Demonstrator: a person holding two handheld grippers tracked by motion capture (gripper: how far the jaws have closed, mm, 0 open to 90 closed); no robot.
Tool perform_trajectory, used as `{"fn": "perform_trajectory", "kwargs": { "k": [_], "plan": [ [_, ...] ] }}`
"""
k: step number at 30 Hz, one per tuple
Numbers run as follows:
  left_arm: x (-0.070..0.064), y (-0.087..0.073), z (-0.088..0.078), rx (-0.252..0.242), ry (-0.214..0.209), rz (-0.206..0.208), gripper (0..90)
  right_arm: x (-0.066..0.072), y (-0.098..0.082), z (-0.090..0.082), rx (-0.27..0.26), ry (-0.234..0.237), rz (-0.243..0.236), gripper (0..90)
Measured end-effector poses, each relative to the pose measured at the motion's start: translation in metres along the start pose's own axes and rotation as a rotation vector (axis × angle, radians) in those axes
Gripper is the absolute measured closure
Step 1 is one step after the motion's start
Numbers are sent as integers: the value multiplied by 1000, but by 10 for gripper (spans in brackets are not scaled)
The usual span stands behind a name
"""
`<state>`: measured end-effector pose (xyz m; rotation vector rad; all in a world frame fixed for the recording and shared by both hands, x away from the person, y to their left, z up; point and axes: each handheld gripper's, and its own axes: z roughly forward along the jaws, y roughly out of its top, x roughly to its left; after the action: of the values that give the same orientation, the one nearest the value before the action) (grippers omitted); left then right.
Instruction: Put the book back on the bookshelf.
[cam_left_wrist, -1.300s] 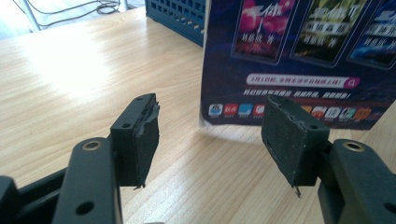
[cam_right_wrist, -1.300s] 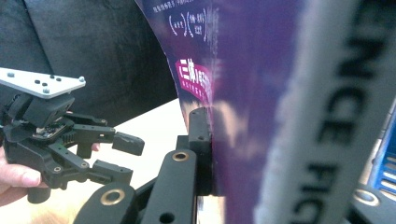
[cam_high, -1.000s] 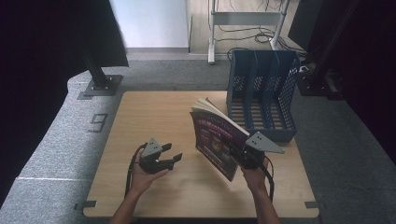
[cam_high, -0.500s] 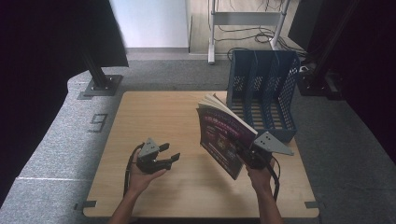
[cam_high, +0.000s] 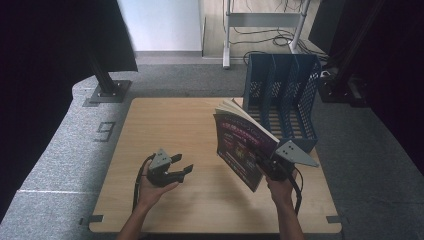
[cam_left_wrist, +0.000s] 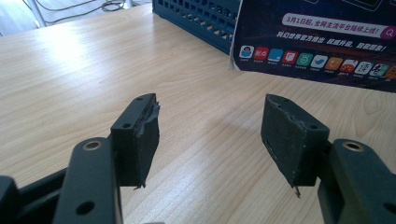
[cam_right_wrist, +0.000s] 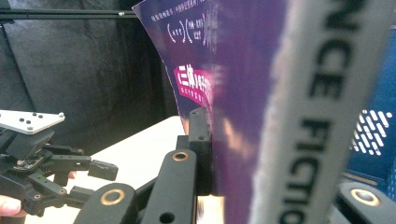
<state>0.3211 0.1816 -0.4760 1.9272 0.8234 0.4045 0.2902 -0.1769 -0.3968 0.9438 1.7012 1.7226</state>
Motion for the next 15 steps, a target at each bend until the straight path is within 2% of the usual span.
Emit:
{"fn": "perform_trajectory", "kwargs": {
  "k": [10, 15],
  "plan": [
    [-1, -2, 3, 21, -7, 2, 368, -5, 4, -6, -26, -16, 13, 819],
    [0, -2, 2, 25, -14, 0, 363, -4, 8, -9, -34, -27, -12, 819]
  ]
}}
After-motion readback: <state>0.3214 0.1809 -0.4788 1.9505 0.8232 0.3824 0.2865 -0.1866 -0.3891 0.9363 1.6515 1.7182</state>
